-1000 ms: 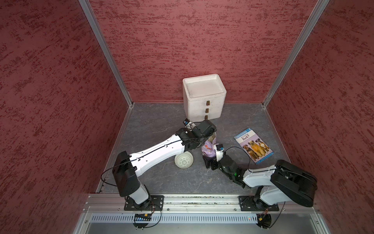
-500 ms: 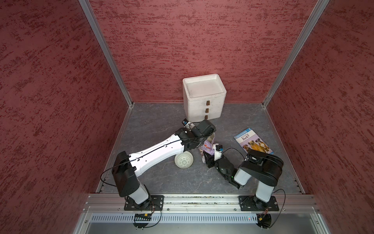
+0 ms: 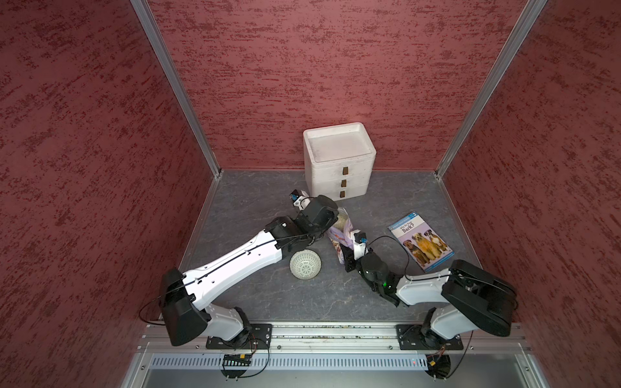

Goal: Pour the oats into the breakfast bowl
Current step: Pick up the oats bag from the center of the board, then pour the oats into the bowl.

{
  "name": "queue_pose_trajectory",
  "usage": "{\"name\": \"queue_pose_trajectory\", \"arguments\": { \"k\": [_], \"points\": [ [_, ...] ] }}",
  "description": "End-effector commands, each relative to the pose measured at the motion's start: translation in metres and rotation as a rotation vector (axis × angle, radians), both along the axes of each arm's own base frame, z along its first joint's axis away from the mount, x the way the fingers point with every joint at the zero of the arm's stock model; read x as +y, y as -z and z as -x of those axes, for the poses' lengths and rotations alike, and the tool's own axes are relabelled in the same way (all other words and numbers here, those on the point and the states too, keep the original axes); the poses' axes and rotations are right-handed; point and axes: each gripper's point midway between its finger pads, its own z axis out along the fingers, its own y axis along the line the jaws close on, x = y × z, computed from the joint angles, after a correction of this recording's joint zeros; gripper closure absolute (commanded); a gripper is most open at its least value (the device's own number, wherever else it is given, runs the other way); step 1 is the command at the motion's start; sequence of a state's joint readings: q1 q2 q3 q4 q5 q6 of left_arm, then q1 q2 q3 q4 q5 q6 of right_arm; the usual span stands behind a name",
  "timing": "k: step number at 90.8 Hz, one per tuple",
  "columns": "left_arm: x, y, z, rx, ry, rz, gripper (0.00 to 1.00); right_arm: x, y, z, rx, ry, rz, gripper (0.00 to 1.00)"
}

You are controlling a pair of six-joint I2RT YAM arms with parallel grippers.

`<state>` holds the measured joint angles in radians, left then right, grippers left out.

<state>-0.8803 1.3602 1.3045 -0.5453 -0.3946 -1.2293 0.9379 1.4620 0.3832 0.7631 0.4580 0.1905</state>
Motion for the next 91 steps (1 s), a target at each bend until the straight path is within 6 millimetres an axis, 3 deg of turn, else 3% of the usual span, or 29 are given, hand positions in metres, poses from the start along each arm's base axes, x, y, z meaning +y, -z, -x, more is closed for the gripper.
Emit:
{"name": "queue_pose_trajectory", "arguments": {
  "k": [1,16,26,43,65,73,91],
  "points": [
    [0.001,-0.050,-0.010,-0.178,0.052,0.054,0.62,0.009,-0.030,-0.005,-0.059,-0.015,0.130,1.00],
    [0.021,-0.069,-0.002,-0.263,0.100,-0.008,0.33,0.005,-0.054,-0.008,-0.109,0.000,0.202,1.00],
    [0.043,-0.072,0.004,-0.305,0.093,-0.048,0.22,-0.002,-0.065,-0.010,-0.123,0.015,0.281,1.00],
    [0.072,-0.038,0.010,-0.228,0.110,-0.094,0.03,-0.019,-0.084,-0.007,-0.170,0.034,0.407,1.00],
    [0.086,0.029,0.016,-0.047,0.162,-0.018,0.00,-0.029,-0.091,-0.004,-0.257,0.056,0.630,1.00],
    [0.087,0.044,0.017,-0.022,0.193,0.007,0.00,-0.026,-0.093,-0.005,-0.291,0.064,0.699,1.00],
    [0.107,0.072,0.023,-0.001,0.162,-0.109,0.00,-0.013,-0.091,-0.006,-0.364,0.079,0.817,1.00]
  ]
}}
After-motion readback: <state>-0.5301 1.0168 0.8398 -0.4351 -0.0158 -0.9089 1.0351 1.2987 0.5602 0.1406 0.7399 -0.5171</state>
